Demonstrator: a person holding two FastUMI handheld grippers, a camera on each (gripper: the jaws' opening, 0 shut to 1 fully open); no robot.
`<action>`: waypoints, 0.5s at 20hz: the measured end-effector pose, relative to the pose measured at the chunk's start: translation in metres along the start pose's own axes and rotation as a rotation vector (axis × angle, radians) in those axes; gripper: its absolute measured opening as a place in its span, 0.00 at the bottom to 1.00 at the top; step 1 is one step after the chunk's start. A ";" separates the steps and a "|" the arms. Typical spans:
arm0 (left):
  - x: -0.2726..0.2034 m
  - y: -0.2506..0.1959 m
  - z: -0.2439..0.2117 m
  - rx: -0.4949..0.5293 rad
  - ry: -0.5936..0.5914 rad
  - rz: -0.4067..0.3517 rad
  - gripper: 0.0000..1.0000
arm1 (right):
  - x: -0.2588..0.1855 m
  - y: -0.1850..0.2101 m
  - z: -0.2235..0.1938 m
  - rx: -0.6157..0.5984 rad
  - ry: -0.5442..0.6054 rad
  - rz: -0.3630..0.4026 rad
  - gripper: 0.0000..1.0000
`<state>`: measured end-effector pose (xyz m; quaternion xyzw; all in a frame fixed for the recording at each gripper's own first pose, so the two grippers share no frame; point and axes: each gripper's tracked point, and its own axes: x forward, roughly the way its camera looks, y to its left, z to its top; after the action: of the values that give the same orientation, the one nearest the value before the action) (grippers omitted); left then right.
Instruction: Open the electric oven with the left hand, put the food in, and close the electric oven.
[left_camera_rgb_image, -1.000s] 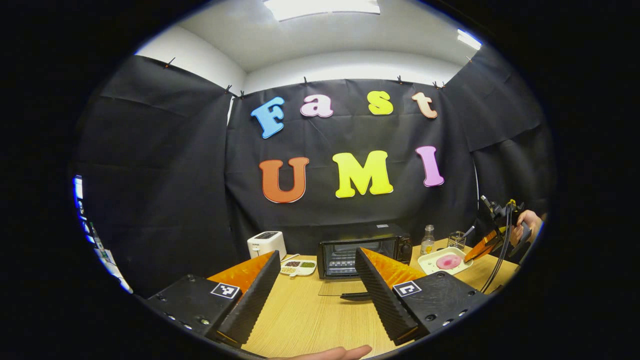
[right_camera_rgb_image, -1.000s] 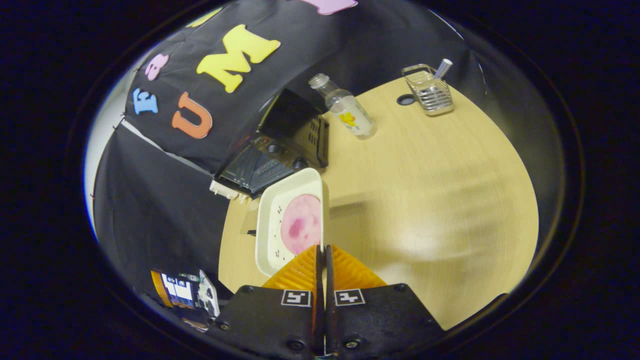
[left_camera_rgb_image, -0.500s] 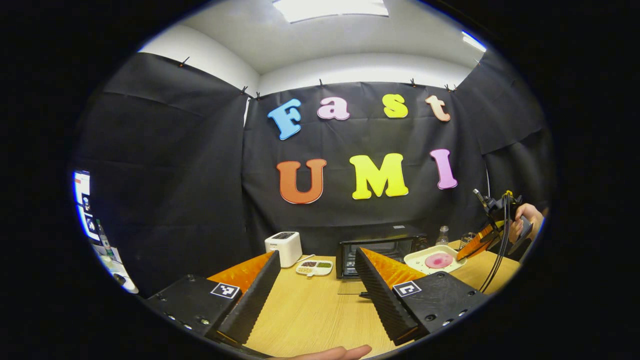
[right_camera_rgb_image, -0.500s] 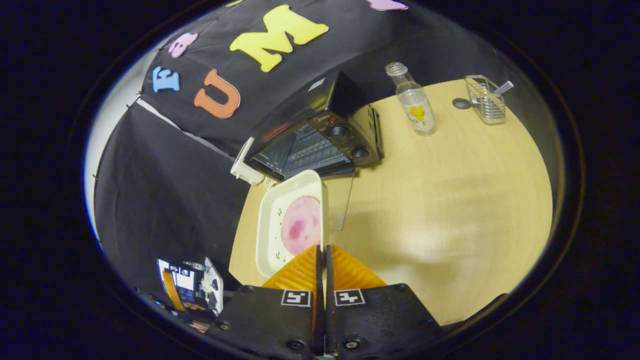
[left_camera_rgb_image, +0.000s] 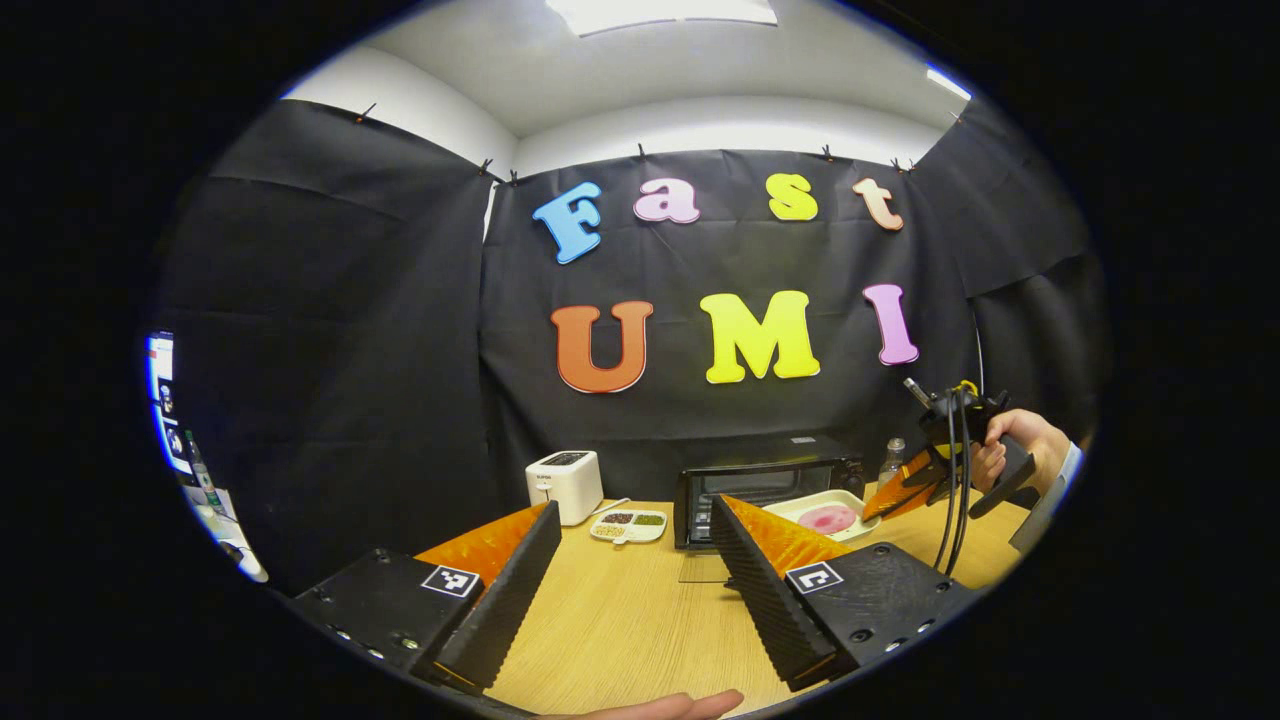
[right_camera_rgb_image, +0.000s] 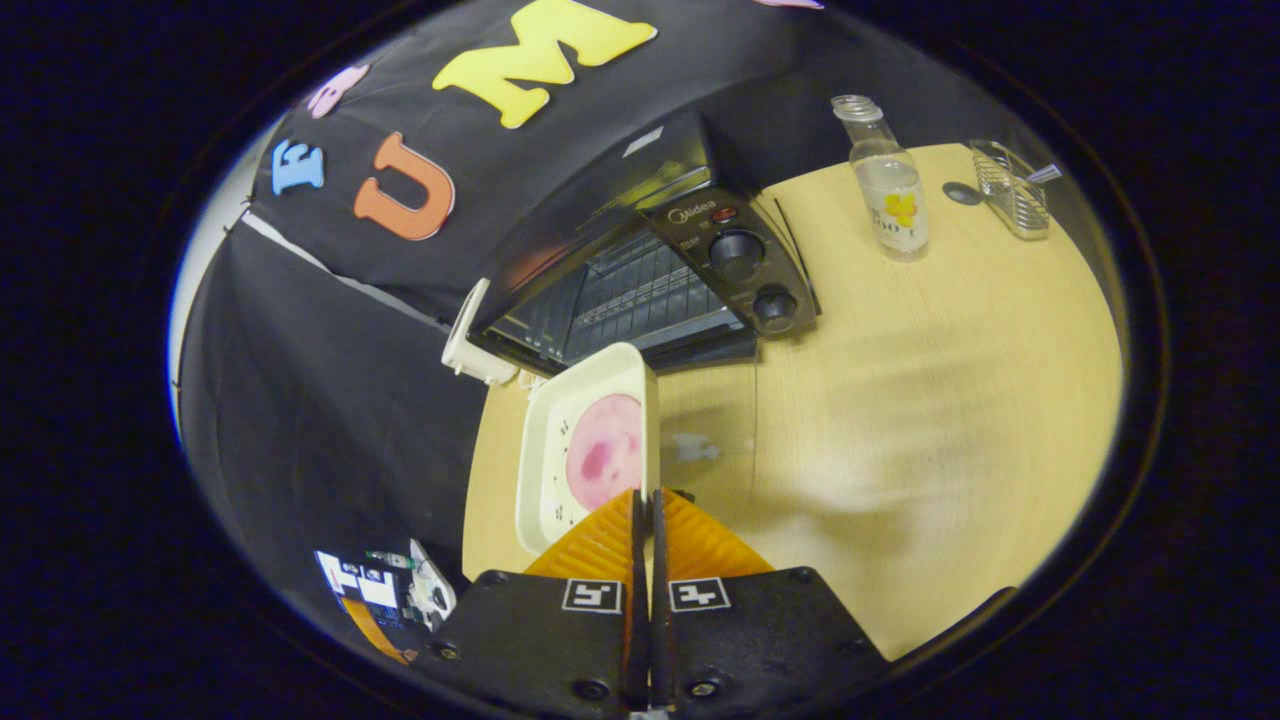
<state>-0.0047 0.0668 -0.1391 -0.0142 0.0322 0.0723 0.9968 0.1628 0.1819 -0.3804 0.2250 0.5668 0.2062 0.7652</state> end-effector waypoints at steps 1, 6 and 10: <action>0.003 -0.003 -0.004 0.005 0.005 -0.006 0.95 | 0.009 0.004 0.003 0.010 -0.001 0.001 0.01; 0.030 -0.017 -0.024 0.005 0.019 -0.033 0.95 | 0.057 0.000 0.036 0.096 -0.075 -0.053 0.04; 0.046 -0.021 -0.045 0.021 0.043 -0.047 0.95 | 0.084 -0.006 0.072 0.169 -0.198 -0.062 0.04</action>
<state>0.0409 0.0511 -0.1862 -0.0058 0.0538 0.0485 0.9974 0.2551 0.2173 -0.4302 0.2903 0.5106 0.1107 0.8017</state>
